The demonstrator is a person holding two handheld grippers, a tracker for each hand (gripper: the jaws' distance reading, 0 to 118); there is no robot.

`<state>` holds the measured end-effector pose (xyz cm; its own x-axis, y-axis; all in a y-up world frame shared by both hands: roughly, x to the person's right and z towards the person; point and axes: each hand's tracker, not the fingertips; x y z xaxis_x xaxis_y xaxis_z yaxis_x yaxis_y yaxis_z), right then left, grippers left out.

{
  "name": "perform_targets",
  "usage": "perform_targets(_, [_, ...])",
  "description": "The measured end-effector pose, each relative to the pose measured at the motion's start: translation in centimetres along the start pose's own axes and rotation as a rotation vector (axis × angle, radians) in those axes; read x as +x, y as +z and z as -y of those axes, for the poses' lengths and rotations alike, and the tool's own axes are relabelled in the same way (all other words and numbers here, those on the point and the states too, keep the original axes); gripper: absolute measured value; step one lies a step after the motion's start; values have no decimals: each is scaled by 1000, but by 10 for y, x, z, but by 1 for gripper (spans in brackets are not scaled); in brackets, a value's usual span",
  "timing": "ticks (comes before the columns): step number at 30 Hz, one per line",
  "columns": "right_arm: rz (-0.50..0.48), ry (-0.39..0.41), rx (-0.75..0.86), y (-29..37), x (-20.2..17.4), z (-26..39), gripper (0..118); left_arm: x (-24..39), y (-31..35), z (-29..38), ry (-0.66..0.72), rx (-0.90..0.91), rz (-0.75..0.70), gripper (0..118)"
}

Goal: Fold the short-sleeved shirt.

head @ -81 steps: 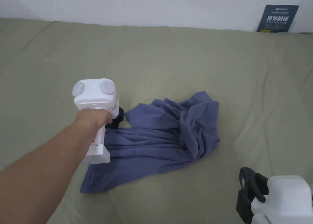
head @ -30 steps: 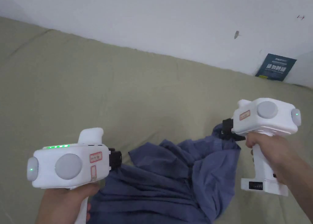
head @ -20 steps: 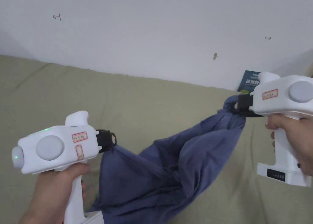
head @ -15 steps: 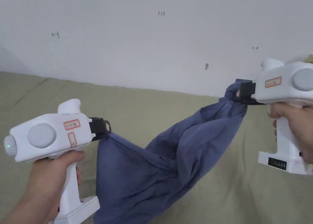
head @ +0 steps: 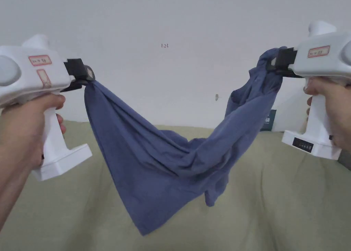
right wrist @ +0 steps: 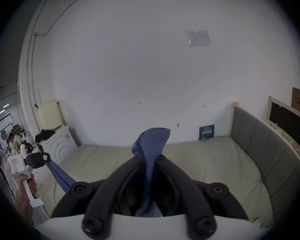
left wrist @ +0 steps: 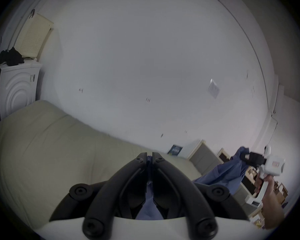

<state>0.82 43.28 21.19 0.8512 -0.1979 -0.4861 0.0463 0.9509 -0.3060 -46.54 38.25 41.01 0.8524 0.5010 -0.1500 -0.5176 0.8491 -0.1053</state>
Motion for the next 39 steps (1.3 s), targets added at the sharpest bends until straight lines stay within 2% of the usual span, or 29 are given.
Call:
perform_targets(6, [-19,-147,37,-14,12,-30,8,14,-10,-56,-15,77,-10,5])
perform_targets(9, [-5,-150,15,-30,19,-16,8,11,-19,-54,-54,79,-47,5])
perform_targets(11, [11,-152,-11,-44,25,3,8,1,-28,-39,-48,65,-48,5])
perform_targets(16, [54,-244,-150,-88,49,84,8,-44,-58,40,48,-20,-132,5])
perform_targets(18, [78,-255,-194,-102,57,121,8,-66,-70,73,70,-41,-152,5])
perform_targets(22, [105,-281,-241,-104,71,180,8,-93,-77,127,100,-108,-168,5])
perform_targets(26, [98,-313,-269,-59,82,225,8,-109,-31,165,152,-135,-141,5])
perform_targets(29, [112,-286,-331,-10,85,268,9,-115,29,199,141,-167,-137,5])
perform_targets(30, [111,-252,-371,5,88,284,9,-118,54,210,124,-197,-135,5])
perform_targets(32, [150,-240,-405,31,92,317,9,-127,92,235,105,-241,-211,5])
perform_targets(33, [168,-241,-444,43,95,334,9,-133,107,248,98,-292,-202,5])
perform_targets(35, [189,-271,-513,51,107,370,9,-144,130,276,62,-377,-294,5])
perform_targets(39, [267,-269,-643,42,128,429,10,-175,133,331,82,-529,-347,5])
